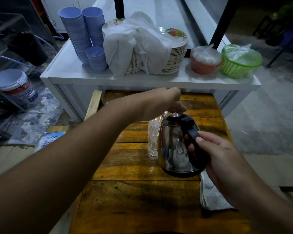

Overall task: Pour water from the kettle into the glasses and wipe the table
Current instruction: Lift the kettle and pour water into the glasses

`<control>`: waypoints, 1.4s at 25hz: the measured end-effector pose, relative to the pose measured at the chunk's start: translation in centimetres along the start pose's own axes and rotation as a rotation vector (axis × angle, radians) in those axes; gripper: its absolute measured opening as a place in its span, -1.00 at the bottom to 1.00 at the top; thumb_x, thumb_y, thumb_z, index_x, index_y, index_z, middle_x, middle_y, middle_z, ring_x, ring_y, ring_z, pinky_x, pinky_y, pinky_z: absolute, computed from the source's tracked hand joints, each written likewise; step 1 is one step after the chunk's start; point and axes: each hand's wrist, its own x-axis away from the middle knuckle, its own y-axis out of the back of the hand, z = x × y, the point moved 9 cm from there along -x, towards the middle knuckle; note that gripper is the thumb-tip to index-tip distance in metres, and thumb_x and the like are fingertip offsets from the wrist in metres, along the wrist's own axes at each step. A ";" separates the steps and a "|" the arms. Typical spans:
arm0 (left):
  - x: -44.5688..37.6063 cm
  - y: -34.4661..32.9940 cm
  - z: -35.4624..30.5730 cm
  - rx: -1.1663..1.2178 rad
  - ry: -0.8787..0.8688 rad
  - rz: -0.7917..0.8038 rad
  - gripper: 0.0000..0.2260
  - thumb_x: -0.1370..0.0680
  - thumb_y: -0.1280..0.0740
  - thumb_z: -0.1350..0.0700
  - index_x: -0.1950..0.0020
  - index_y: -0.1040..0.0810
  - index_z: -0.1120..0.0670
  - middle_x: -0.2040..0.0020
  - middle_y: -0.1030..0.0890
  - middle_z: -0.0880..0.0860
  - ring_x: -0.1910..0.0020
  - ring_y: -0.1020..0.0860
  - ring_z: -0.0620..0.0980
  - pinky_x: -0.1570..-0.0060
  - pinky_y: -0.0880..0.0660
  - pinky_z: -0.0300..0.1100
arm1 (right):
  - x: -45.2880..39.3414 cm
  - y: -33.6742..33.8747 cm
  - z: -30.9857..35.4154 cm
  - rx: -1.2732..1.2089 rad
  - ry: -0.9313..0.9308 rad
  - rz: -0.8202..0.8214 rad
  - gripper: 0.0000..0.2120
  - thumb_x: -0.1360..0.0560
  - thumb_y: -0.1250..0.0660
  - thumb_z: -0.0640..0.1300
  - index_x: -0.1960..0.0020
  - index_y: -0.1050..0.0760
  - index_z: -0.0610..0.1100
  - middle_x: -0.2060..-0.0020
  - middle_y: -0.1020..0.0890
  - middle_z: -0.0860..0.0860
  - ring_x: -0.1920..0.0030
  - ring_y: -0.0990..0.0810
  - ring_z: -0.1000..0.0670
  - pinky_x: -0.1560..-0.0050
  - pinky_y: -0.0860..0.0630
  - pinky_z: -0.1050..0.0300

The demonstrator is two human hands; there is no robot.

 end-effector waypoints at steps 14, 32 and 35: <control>5.2 -5.8 -2.8 -0.419 -0.199 -0.165 -0.44 -0.62 0.04 -0.13 -0.63 0.02 -0.09 -0.63 0.01 -0.13 -0.57 0.13 -0.22 -0.44 0.15 -0.24 | 1.2 2.0 -3.0 -0.236 0.046 -0.115 -0.62 -0.61 -0.19 -0.24 0.15 -0.73 0.03 0.35 -0.69 -0.07 0.22 -0.66 0.01 0.00 -0.48 0.06; 3.8 -14.8 -3.1 -0.216 -0.124 -0.175 -0.44 -0.64 0.10 -0.23 -0.62 0.07 -0.13 -0.62 0.05 -0.20 -0.53 0.20 -0.33 -0.40 0.28 -0.35 | 3.4 8.1 -7.4 -0.131 -0.144 -0.106 -0.66 -0.58 -0.22 -0.28 0.12 -0.74 -0.05 0.32 -0.74 -0.11 0.32 -0.70 0.04 0.15 -0.52 0.04; 3.0 -13.5 -2.4 -0.131 -0.049 -0.165 -0.45 -0.62 0.08 -0.22 -0.61 -0.04 -0.16 -0.60 -0.10 -0.19 -0.49 0.03 -0.35 -0.40 0.07 -0.26 | 2.4 8.4 -6.7 -0.098 -0.162 -0.087 -0.75 -0.59 -0.22 -0.24 0.04 -0.69 -0.17 0.33 -0.72 -0.12 0.29 -0.71 0.00 0.18 -0.51 0.07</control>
